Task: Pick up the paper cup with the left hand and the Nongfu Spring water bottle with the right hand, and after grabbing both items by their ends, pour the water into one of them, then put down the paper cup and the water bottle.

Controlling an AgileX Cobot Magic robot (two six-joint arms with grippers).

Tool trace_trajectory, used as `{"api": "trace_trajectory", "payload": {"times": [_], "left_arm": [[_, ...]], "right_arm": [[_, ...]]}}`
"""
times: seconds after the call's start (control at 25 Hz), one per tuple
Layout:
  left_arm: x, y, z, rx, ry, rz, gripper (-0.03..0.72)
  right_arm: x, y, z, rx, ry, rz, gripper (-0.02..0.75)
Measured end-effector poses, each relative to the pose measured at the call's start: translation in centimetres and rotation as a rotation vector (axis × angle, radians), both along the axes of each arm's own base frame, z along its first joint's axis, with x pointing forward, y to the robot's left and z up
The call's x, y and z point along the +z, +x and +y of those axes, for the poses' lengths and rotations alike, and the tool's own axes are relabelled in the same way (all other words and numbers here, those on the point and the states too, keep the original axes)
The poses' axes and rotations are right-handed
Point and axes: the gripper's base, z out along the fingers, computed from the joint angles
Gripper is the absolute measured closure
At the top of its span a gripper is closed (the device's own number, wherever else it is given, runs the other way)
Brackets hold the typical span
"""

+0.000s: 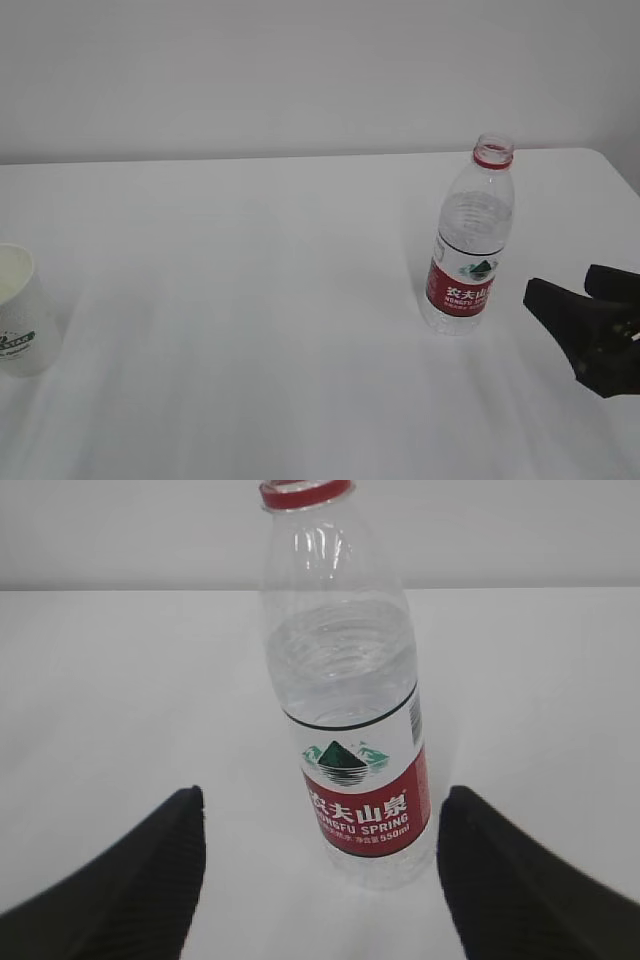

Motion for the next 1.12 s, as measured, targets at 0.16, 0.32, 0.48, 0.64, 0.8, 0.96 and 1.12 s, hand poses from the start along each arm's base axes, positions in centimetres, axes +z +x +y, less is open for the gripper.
{"api": "trace_trajectory", "payload": {"times": [0.16,0.32,0.48,0.64,0.8,0.96,1.12], "left_arm": [[0.0,0.0,0.0,0.000,0.000,0.002,0.206],[-0.2,0.0,0.0,0.003,0.002,0.025,0.206],[-0.4,-0.1,0.1,0.005,0.005,0.042,0.209],[-0.4,0.0,0.0,0.004,0.004,0.037,0.213],[-0.7,0.4,0.0,-0.003,-0.003,0.039,0.216],[-1.4,1.2,-0.2,-0.015,-0.023,0.034,0.218],[-1.9,1.9,-0.5,-0.037,-0.041,0.014,0.218]], "right_arm": [[0.0,0.0,0.0,0.002,-0.004,-0.002,0.186],[0.0,0.0,0.0,0.003,-0.005,-0.005,0.186],[0.0,0.0,0.0,0.003,-0.005,-0.005,0.186],[0.0,0.0,0.0,0.003,-0.005,-0.005,0.186],[0.0,0.0,0.0,0.003,-0.005,-0.005,0.186],[0.0,0.0,0.0,0.004,-0.002,-0.010,0.186],[0.0,0.0,0.0,0.004,-0.001,-0.010,0.186]]}}
